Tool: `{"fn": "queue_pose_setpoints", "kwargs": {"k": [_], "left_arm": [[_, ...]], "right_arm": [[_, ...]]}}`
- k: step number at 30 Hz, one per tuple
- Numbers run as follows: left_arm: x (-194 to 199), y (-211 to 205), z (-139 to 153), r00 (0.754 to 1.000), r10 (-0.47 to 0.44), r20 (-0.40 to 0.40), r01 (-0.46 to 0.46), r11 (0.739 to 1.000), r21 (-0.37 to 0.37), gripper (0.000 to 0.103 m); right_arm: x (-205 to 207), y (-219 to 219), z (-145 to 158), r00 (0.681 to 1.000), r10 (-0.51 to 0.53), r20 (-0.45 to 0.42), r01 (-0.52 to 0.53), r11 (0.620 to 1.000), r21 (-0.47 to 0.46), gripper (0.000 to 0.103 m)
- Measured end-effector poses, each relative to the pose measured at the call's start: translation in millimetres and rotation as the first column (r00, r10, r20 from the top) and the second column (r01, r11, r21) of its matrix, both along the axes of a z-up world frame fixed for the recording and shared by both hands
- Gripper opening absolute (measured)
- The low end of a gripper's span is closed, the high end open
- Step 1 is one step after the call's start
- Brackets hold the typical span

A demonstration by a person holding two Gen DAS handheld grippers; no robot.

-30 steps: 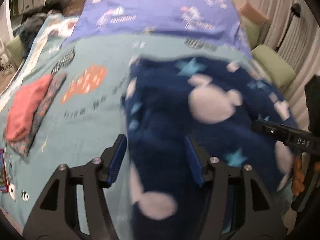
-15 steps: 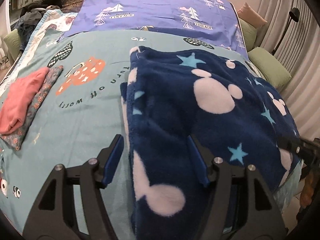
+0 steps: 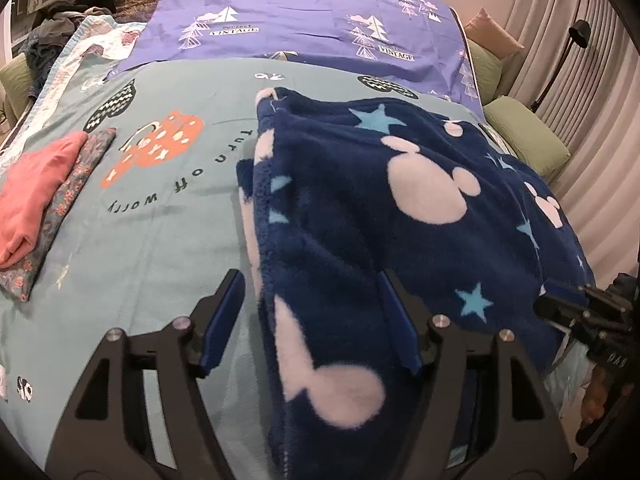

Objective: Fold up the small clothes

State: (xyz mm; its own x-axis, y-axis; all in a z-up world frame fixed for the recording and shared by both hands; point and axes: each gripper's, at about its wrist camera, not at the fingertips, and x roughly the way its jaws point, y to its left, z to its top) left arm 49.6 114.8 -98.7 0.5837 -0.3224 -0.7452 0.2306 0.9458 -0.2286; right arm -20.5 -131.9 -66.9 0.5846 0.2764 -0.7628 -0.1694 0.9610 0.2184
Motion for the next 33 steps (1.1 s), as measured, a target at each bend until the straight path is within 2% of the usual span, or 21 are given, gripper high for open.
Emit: {"fn": "queue_pose_setpoints", "kwargs": {"k": [3,6,8,12,15,18,20,21,25,30,33], "left_arm": [[0,6,1,1.0,-0.009,-0.019,0.009,1.0,-0.026,0.072],[1,18,3,0.998,-0.018,-0.058,0.013,0.995,-0.1,0.073],[1,26,3,0.997,-0.018,-0.079,0.007,0.989,-0.145,0.073],[1,34,4,0.994,-0.034,-0.1,0.014,0.982,-0.188,0.073],[2,33,2,0.992,-0.052,-0.116,0.029,0.98,-0.197,0.074],[5,28,-1,0.988,-0.081,-0.133,0.053,0.978,-0.2,0.074],[10,24,-6,0.982,-0.109,-0.155,0.074,0.973,-0.217,0.075],[12,23,-8,0.98,-0.117,-0.164,0.079,0.971,-0.224,0.076],[23,22,-18,0.971,-0.125,-0.206,0.069,0.963,-0.262,0.079],[28,20,-15,0.971,-0.122,-0.207,0.066,0.965,-0.255,0.079],[28,18,-13,0.97,-0.125,-0.207,0.073,0.968,-0.239,0.079]], "right_arm": [[9,-5,15,1.0,-0.017,-0.001,0.017,0.999,0.045,0.033],[30,-12,31,0.999,-0.047,0.002,0.047,0.993,0.105,0.033],[48,-13,37,0.998,-0.067,-0.005,0.067,0.99,0.121,0.033],[83,-11,37,0.996,-0.088,-0.019,0.09,0.987,0.136,0.033],[109,-8,31,0.995,-0.091,-0.05,0.098,0.98,0.174,0.033],[135,-5,12,0.991,-0.099,-0.092,0.113,0.981,0.16,0.035],[156,-7,-22,0.975,-0.105,-0.195,0.14,0.975,0.175,0.035],[161,-10,-33,0.971,-0.113,-0.211,0.155,0.968,0.196,0.035],[164,-19,-38,0.975,-0.108,-0.194,0.156,0.956,0.249,0.035],[147,-17,-23,0.986,-0.099,-0.132,0.129,0.964,0.234,0.035],[121,-10,-4,0.995,-0.076,-0.07,0.087,0.98,0.177,0.038]]}}
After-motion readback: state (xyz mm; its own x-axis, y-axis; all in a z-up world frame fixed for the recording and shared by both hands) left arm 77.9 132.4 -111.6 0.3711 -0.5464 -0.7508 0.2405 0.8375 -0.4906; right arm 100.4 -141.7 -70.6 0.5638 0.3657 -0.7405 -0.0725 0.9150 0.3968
